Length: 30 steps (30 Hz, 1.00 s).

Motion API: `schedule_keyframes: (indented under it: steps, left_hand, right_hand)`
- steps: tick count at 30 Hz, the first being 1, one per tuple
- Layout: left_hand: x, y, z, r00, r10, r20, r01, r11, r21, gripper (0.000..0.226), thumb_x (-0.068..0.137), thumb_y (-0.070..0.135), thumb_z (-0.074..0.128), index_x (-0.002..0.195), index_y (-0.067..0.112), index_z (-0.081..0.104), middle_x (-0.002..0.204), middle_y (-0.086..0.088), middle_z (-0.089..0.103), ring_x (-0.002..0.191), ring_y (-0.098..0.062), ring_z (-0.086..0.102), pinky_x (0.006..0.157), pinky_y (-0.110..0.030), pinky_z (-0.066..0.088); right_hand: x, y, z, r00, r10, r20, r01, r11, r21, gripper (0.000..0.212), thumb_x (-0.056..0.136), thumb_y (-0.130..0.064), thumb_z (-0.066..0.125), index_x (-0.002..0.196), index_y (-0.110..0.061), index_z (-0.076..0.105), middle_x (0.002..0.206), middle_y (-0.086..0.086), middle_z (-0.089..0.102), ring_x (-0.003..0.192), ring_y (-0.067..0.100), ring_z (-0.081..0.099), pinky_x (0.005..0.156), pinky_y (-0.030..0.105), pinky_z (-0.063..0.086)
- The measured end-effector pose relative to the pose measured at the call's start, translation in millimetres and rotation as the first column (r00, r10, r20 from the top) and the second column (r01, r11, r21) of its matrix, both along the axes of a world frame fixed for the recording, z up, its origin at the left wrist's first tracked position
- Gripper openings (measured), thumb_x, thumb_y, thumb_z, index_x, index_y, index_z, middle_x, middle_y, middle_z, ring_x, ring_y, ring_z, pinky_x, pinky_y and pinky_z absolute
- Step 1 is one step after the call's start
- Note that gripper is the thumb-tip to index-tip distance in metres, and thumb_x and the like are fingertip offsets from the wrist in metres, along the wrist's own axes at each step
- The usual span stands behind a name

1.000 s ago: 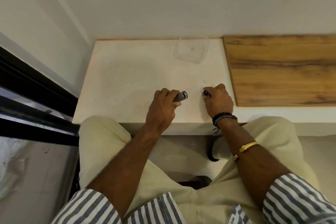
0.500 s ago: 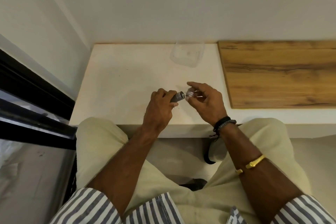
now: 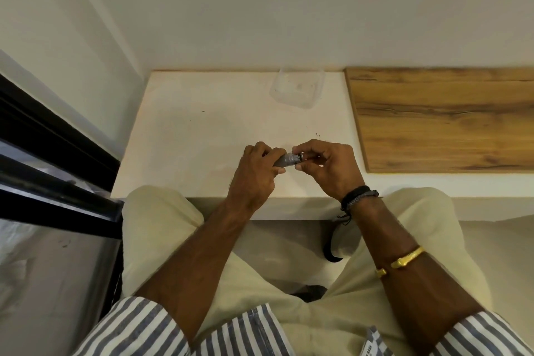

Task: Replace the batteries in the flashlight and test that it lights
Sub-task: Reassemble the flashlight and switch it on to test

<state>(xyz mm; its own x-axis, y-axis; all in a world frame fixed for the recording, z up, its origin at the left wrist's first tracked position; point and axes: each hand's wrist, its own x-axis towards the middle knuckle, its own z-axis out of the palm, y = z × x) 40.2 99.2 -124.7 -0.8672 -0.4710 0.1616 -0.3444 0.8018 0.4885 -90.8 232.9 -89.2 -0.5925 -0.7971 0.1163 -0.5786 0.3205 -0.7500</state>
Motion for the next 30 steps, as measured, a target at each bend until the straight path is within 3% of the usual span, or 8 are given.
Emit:
schedule_keyframes:
  steps: [8, 16, 20, 23, 25, 28, 30]
  left_hand:
    - [1.2, -2.6, 5.1, 1.000, -0.010, 0.019, 0.011, 0.999, -0.044, 0.036, 0.087, 0.005, 0.069, 0.122, 0.009, 0.064, 0.113, -0.016, 0.062, 0.100, -0.032, 0.053, 0.080, -0.040, 0.051]
    - [0.2, -10.9, -4.2, 0.998, -0.050, 0.038, 0.049, 0.999, 0.022, 0.036, 0.087, 0.010, 0.071, 0.122, 0.008, 0.065, 0.113, -0.015, 0.064, 0.096, -0.030, 0.054, 0.083, -0.041, 0.051]
    - [3.3, -10.9, -2.4, 0.998, -0.063, 0.017, 0.063, 0.998, 0.005, 0.035, 0.086, 0.011, 0.072, 0.120, 0.011, 0.065, 0.109, -0.012, 0.064, 0.094, -0.027, 0.053, 0.079, -0.041, 0.053]
    - [2.7, -7.4, 1.3, 0.998, -0.057, 0.007, 0.057, 0.998, -0.015, 0.037, 0.087, 0.010, 0.071, 0.123, 0.013, 0.063, 0.112, -0.010, 0.063, 0.099, -0.026, 0.052, 0.082, -0.038, 0.053]
    - [1.5, -4.9, 3.1, 0.999, -0.049, 0.006, 0.049, 0.999, -0.008, 0.037, 0.088, 0.010, 0.070, 0.124, 0.014, 0.063, 0.114, -0.010, 0.063, 0.101, -0.026, 0.052, 0.084, -0.037, 0.052]
    - [1.1, -3.7, 4.5, 1.000, -0.031, -0.003, 0.031, 1.000, 0.001, 0.037, 0.089, 0.011, 0.069, 0.125, 0.012, 0.063, 0.116, -0.013, 0.062, 0.103, -0.029, 0.052, 0.084, -0.037, 0.050]
    - [1.5, -5.0, 3.8, 1.000, -0.012, 0.009, 0.012, 1.000, 0.000, 0.037, 0.090, 0.014, 0.069, 0.127, 0.011, 0.062, 0.118, -0.014, 0.062, 0.104, -0.029, 0.052, 0.087, -0.038, 0.051]
  right_hand:
    - [5.3, -2.0, 0.9, 1.000, -0.026, 0.008, 0.026, 0.999, 0.022, 0.026, 0.087, -0.019, 0.080, 0.112, -0.014, 0.074, 0.096, 0.001, 0.078, 0.075, 0.014, 0.074, 0.092, 0.049, 0.057]
    - [6.4, 0.3, 1.1, 0.997, 0.015, -0.075, -0.019, 0.999, -0.050, 0.022, 0.083, -0.012, 0.082, 0.105, -0.015, 0.078, 0.096, 0.000, 0.077, 0.083, 0.016, 0.071, 0.086, 0.046, 0.060]
    - [6.5, -2.2, 0.3, 0.999, -0.029, -0.032, 0.029, 0.999, 0.019, 0.028, 0.088, -0.038, 0.076, 0.102, -0.013, 0.076, 0.083, -0.001, 0.077, 0.071, 0.012, 0.072, 0.081, 0.043, 0.061]
    - [7.8, -4.8, -0.5, 0.996, -0.085, 0.012, 0.084, 0.991, 0.103, 0.047, 0.090, -0.059, 0.061, 0.087, -0.012, 0.072, 0.068, -0.002, 0.074, 0.056, 0.009, 0.071, 0.071, 0.043, 0.063]
    - [6.6, -4.1, -2.7, 0.996, -0.093, 0.012, 0.091, 0.988, 0.124, 0.052, 0.088, -0.066, 0.058, 0.096, -0.016, 0.071, 0.077, -0.006, 0.074, 0.060, 0.006, 0.071, 0.071, 0.037, 0.063]
    - [2.5, 0.8, -5.8, 0.998, 0.003, 0.065, -0.009, 0.996, 0.092, 0.051, 0.086, -0.052, 0.074, 0.129, -0.030, 0.059, 0.101, -0.014, 0.066, 0.072, -0.001, 0.068, 0.074, 0.021, 0.059]
    - [0.6, 3.1, -8.0, 0.997, 0.044, 0.062, -0.048, 0.997, 0.054, 0.040, 0.089, -0.032, 0.076, 0.126, -0.030, 0.062, 0.100, -0.012, 0.071, 0.074, 0.003, 0.072, 0.077, 0.029, 0.063]
